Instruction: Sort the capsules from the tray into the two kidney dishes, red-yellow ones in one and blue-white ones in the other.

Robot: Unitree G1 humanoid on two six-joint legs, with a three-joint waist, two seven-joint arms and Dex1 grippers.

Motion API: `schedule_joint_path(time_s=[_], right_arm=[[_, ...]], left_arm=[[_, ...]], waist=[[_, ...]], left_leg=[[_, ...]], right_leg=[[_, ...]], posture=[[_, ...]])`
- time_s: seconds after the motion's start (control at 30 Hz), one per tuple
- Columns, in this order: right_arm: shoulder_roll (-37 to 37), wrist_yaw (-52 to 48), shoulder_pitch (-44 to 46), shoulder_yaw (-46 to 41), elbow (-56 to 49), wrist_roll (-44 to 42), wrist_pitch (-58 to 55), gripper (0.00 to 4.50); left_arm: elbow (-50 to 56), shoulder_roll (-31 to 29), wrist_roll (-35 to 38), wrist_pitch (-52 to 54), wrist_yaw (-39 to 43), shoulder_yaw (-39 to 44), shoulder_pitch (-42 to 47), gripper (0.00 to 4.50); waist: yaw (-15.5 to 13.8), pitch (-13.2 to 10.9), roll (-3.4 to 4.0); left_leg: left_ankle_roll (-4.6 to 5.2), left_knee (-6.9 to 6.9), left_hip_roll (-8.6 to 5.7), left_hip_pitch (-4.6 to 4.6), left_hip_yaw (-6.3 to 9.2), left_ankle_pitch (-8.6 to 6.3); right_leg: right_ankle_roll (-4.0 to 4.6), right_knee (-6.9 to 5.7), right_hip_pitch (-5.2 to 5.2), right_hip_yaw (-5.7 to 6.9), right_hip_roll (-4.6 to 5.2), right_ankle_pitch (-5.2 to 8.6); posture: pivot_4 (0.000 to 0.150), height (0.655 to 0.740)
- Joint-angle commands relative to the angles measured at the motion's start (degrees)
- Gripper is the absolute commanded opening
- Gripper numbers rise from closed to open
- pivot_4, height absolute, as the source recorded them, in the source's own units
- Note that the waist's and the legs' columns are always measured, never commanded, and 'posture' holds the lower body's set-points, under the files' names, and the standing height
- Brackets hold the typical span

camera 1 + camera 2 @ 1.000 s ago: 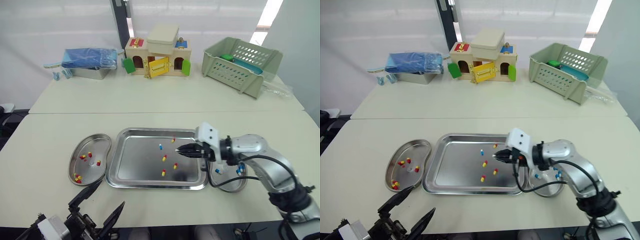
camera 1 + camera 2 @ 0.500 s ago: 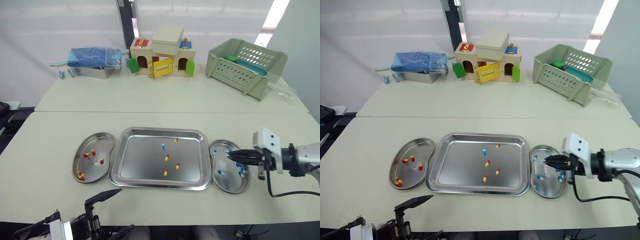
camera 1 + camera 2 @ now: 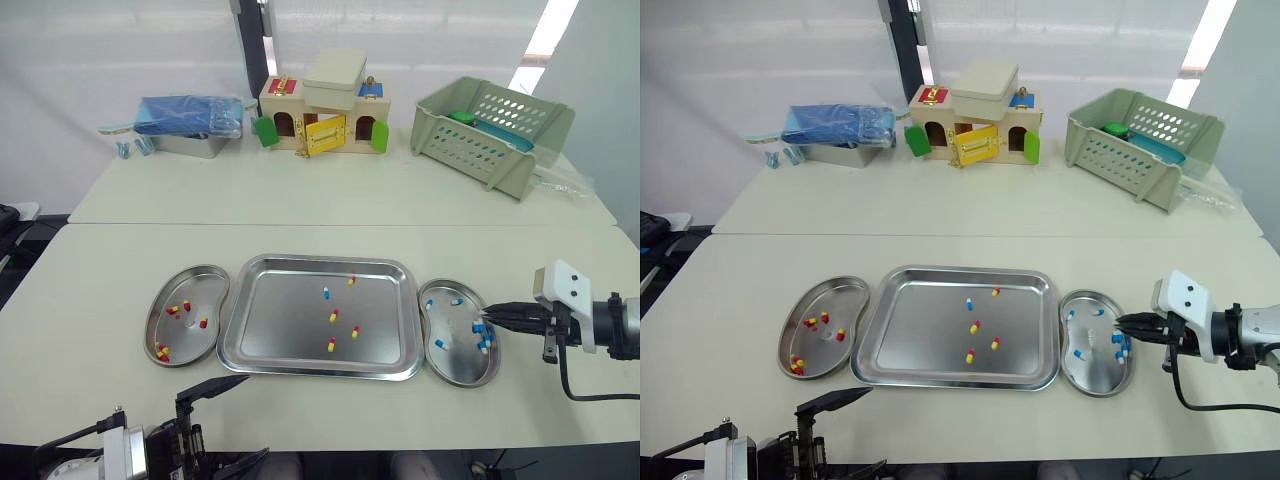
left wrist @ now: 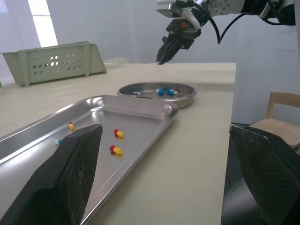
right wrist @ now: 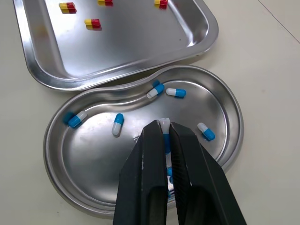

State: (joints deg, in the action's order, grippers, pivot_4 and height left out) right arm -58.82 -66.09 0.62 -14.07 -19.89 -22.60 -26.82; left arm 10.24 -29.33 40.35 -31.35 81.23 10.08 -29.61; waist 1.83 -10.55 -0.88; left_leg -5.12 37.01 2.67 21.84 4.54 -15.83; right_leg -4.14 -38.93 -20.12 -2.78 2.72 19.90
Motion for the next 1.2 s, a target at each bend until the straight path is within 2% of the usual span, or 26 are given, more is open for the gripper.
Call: schedule_joint_path(time_s=[0.03,0.17,0.23,0.3,0.53,0.7,0.83,0.97,1.03,1.2], right_arm=[[-0.6,0.0,0.1,0.7,-0.4,0.7,1.4,0.01],[-0.7,-0.4,0.4,1.4,0.3,1.1,2.0,0.01],[-0.7,-0.5,0.6,1.7,0.4,0.9,1.8,0.65],[-0.6,-0.5,0.7,1.9,0.5,0.9,1.9,1.03],[-0.7,-0.8,0.5,2.0,1.8,1.1,2.9,2.91],[-0.8,-1.2,0.0,0.8,3.4,0.6,3.9,4.45],[0.8,-1.9,-1.6,-4.4,6.3,-1.0,7.5,4.45],[1.5,-3.9,-4.5,-8.4,10.3,-1.7,10.6,4.45],[1.0,-5.3,-5.1,-9.2,14.0,-1.6,12.6,4.45],[-0.1,-8.3,-4.6,-9.3,23.6,0.0,18.0,4.45]], left_arm=[[0.7,0.5,0.9,-0.1,0.1,0.9,-0.3,4.50],[0.3,0.9,0.8,-0.5,0.4,1.1,-0.3,4.50],[0.2,1.2,0.7,-0.6,0.3,1.2,-0.3,4.50],[0.4,1.4,0.4,-0.6,-0.1,1.1,-0.2,4.50],[3.1,1.5,-1.0,1.3,-3.7,0.7,1.1,4.50],[4.4,1.5,-2.0,2.6,-6.6,0.8,2.1,4.50],[5.7,-0.6,-3.9,9.7,-16.6,5.0,3.8,4.50],[5.9,-7.7,-3.4,21.6,-25.2,13.2,4.1,4.50],[4.7,-13.3,-2.3,29.3,-27.5,18.3,3.7,4.50],[-4.4,-23.4,0.4,40.7,-26.1,29.4,6.8,4.50]], waist=[[0.0,0.0,0.00],[0.0,0.0,0.00],[0.0,0.0,0.00],[0.0,0.0,0.00],[0.0,0.0,0.00],[0.0,0.0,0.00],[-0.1,0.0,-0.01],[-0.1,0.0,-0.06],[0.0,0.0,-0.06],[0.1,0.0,-0.02]], left_leg=[[0.00,0.00,0.00,0.00,0.00,0.00],[0.00,0.01,0.00,0.00,0.00,0.00],[0.00,0.01,0.00,0.00,0.00,0.00],[0.00,0.01,0.00,0.00,0.00,0.00],[0.00,0.02,0.00,-0.01,0.01,0.00],[0.00,0.02,0.00,-0.01,0.01,0.00],[0.00,0.03,0.00,-0.01,0.01,0.00],[0.00,0.02,0.00,-0.03,0.07,0.00],[0.00,0.02,0.01,-0.04,0.08,0.00],[0.00,0.00,0.01,-0.10,0.06,0.00]], right_leg=[[0.00,0.00,0.00,0.01,0.00,0.00],[0.00,0.00,0.01,0.01,0.00,0.00],[0.00,0.00,0.01,0.01,0.00,0.00],[0.00,0.00,0.01,0.01,0.00,0.00],[0.00,0.00,0.02,0.01,0.00,0.00],[0.00,0.00,0.03,0.01,0.00,0.00],[0.00,0.00,0.04,0.02,0.01,0.00],[0.00,0.00,0.07,0.06,0.01,0.00],[0.00,-0.01,0.08,0.08,0.00,0.00],[0.00,-0.04,0.08,0.07,0.00,0.00]], posture=[[0.150,0.7400],[0.150,0.7400],[0.150,0.7400],[0.150,0.7400],[0.150,0.7400],[0.150,0.7400],[0.150,0.7400],[0.150,0.7400],[0.150,0.7400],[0.150,0.7400]])
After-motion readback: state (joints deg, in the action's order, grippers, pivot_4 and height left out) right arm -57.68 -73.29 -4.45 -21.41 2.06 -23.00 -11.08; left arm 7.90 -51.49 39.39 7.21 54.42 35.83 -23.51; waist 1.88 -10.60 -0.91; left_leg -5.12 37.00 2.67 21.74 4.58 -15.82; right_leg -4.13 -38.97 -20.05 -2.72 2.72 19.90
